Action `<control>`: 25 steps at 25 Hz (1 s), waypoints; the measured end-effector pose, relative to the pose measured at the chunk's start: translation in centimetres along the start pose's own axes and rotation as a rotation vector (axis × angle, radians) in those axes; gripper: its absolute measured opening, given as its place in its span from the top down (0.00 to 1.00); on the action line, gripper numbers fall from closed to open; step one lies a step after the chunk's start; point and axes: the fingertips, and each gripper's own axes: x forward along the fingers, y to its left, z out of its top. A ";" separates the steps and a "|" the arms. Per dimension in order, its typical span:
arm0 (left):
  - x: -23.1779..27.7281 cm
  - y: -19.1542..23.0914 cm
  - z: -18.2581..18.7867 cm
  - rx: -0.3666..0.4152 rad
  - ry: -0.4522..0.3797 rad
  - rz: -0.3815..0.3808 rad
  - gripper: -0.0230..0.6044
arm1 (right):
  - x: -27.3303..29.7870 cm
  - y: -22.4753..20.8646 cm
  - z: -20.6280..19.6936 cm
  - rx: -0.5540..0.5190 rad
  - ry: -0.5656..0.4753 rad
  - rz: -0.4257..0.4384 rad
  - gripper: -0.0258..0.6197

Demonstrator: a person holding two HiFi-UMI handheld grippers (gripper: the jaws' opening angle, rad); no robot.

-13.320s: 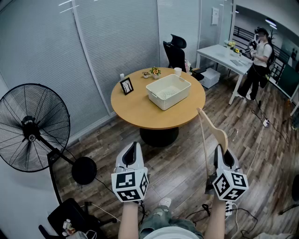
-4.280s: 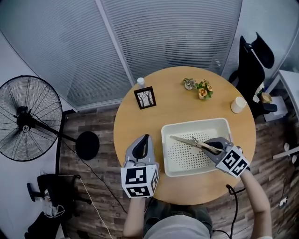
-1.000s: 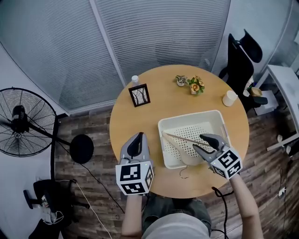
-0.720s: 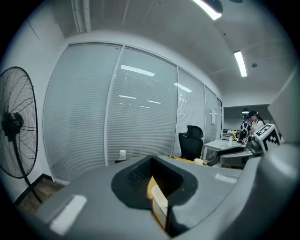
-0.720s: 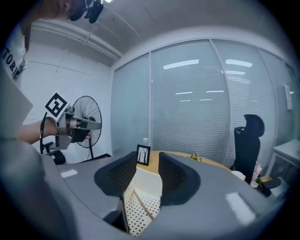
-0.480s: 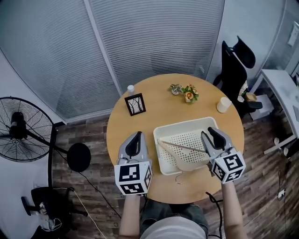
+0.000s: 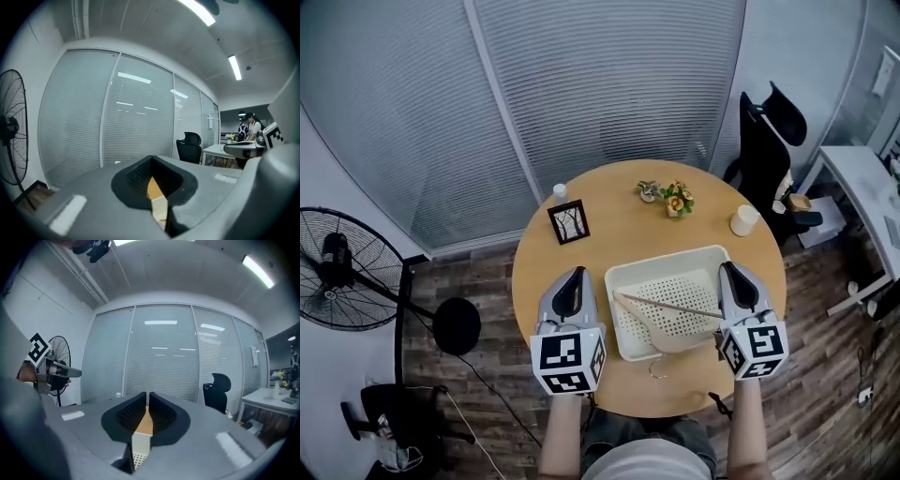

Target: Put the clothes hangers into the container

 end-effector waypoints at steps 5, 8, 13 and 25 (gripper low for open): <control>0.2 -0.3 0.3 0.000 -0.012 -0.008 0.96 | -0.4 -0.7 0.0 0.025 -0.011 -0.037 0.92; 0.4 -0.5 0.5 -0.001 -0.018 -0.012 0.96 | -0.7 -1.3 0.0 0.036 -0.015 -0.054 0.92; 0.5 -0.5 0.8 -0.001 -0.022 -0.015 0.96 | -1.0 -1.7 0.5 0.038 -0.023 -0.069 0.92; 0.5 -0.5 0.9 -0.004 -0.025 -0.012 0.96 | -1.2 -2.4 0.7 0.045 -0.037 -0.088 0.92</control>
